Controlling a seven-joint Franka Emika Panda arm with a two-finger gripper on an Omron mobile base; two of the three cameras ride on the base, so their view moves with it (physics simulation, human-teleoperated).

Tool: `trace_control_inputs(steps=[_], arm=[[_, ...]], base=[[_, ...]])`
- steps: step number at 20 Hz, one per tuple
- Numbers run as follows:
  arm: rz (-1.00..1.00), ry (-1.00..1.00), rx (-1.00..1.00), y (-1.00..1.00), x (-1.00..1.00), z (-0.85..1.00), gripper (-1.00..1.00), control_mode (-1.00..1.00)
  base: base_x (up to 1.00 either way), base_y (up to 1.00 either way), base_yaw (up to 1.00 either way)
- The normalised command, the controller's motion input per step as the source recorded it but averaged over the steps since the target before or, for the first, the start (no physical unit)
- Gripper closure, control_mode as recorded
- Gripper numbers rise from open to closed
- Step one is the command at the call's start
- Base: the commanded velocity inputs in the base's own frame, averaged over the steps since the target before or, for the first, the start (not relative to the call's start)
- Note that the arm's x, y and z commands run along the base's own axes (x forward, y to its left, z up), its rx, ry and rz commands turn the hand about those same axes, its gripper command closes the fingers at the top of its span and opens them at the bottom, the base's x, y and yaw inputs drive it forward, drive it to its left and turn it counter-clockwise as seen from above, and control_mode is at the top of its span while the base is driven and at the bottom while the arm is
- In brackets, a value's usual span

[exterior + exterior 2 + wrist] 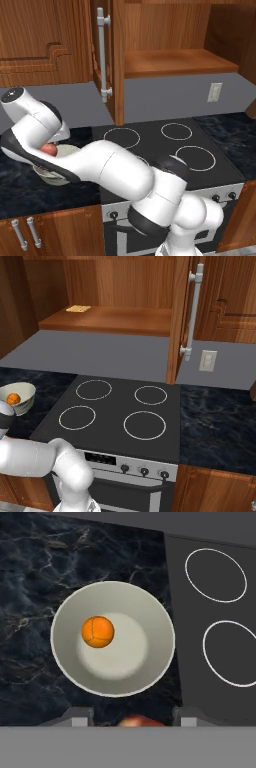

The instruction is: Open the cabinet. Pick the orange and peach from the cabinet and place them into the bowl. Then close the cabinet.

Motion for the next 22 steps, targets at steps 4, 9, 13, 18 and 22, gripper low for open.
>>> trace_control_inputs(steps=[4, 9, 13, 18, 22], arm=[[0.0, 0.0, 0.03, 0.0, 0.53, -0.16, 1.0, -1.0], [0.0, 0.0, 0.01, 0.0, 0.45, -0.36, 1.0, -1.0], [0.0, 0.0, 0.0, 0.0, 0.38, -0.52, 1.0, -1.0], [0.0, 0.0, 0.0, 0.0, 0.26, -0.61, 1.0, -1.0], [0.0, -0.03, 0.0, 0.0, 0.37, -0.5, 1.0, -1.0]], base=[[0.0, 0.0, 0.0], [0.0, 0.0, 0.0], [0.0, 0.0, 0.0], [0.0, 0.0, 0.0], [0.0, 0.0, 0.0]])
